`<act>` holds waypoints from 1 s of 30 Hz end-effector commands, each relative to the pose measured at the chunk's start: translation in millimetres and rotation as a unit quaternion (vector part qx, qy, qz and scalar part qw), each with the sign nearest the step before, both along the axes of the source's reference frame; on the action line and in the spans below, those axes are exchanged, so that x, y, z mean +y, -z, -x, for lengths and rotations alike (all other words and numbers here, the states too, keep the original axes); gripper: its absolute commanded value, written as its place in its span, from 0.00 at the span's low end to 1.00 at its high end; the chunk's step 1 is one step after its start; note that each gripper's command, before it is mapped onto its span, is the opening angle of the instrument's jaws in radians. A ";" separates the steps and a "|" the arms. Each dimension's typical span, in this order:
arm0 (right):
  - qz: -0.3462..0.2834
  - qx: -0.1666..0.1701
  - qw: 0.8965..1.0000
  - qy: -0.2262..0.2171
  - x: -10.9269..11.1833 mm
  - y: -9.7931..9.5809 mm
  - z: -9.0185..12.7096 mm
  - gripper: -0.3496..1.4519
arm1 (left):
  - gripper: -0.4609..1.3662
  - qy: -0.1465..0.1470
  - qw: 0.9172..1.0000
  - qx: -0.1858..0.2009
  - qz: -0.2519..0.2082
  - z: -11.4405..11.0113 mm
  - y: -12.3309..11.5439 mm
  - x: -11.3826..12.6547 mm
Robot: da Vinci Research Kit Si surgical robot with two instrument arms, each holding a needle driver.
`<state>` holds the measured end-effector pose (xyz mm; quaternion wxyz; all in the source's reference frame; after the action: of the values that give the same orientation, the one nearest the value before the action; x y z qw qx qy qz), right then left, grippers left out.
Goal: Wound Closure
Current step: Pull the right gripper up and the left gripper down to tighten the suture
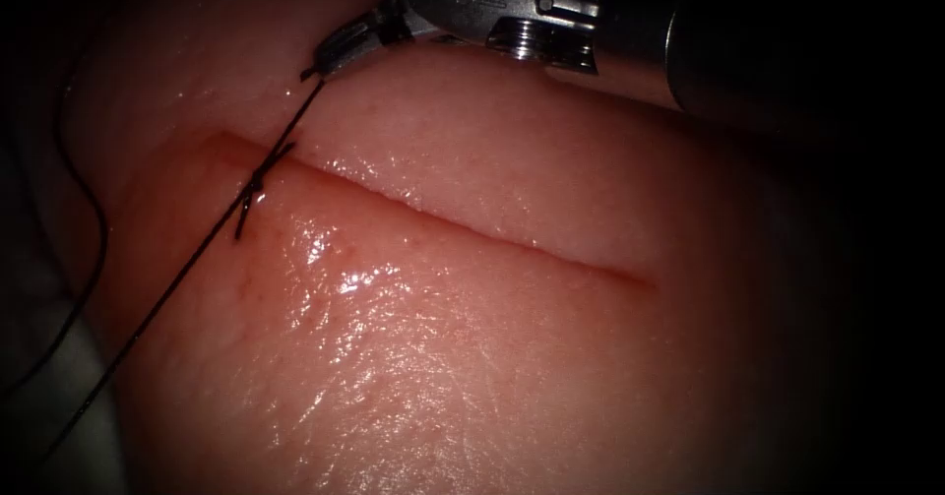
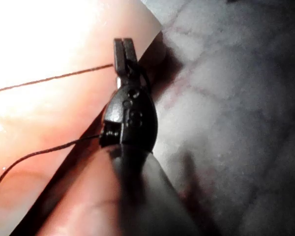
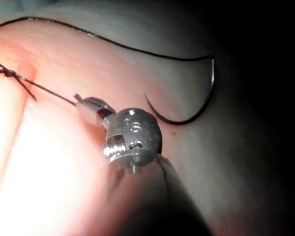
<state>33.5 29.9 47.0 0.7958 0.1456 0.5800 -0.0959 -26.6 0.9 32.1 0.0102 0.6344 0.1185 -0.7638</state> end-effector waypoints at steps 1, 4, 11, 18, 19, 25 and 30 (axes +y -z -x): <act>0.006 -0.002 1.000 -0.011 0.0 0.0 0.2 0.00 | 0.06 0.000 1.000 -0.001 -0.001 0.1 0.0 -0.1; 0.009 -0.001 1.000 -0.027 -0.4 -0.3 0.6 0.00 | 0.06 -0.001 1.000 -0.002 -0.001 0.2 0.1 -0.2; 0.019 0.002 0.999 -0.045 -2.0 -0.2 1.2 0.00 | 0.06 0.005 1.000 -0.004 0.000 0.7 -0.5 0.3; 0.013 0.004 0.998 -0.055 -2.8 1.6 1.7 0.00 | 0.06 0.008 1.000 -0.005 -0.003 2.4 -0.5 1.3; 0.012 0.004 0.998 -0.054 -2.9 1.8 1.8 0.00 | 0.06 0.009 1.000 -0.005 -0.004 2.5 -0.5 1.4; 0.007 0.015 0.999 -0.042 -3.7 2.6 2.2 0.00 | 0.06 0.007 1.000 -0.007 -0.008 2.1 -0.6 1.8; 0.002 0.027 0.999 -0.027 -4.4 3.0 2.8 0.57 | 0.06 0.006 1.000 -0.007 -0.008 2.0 -0.7 2.0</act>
<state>30.6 25.4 44.0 0.7822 0.1258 0.6048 -0.0804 -28.6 2.9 32.8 -0.0009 0.6406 0.1179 -0.7587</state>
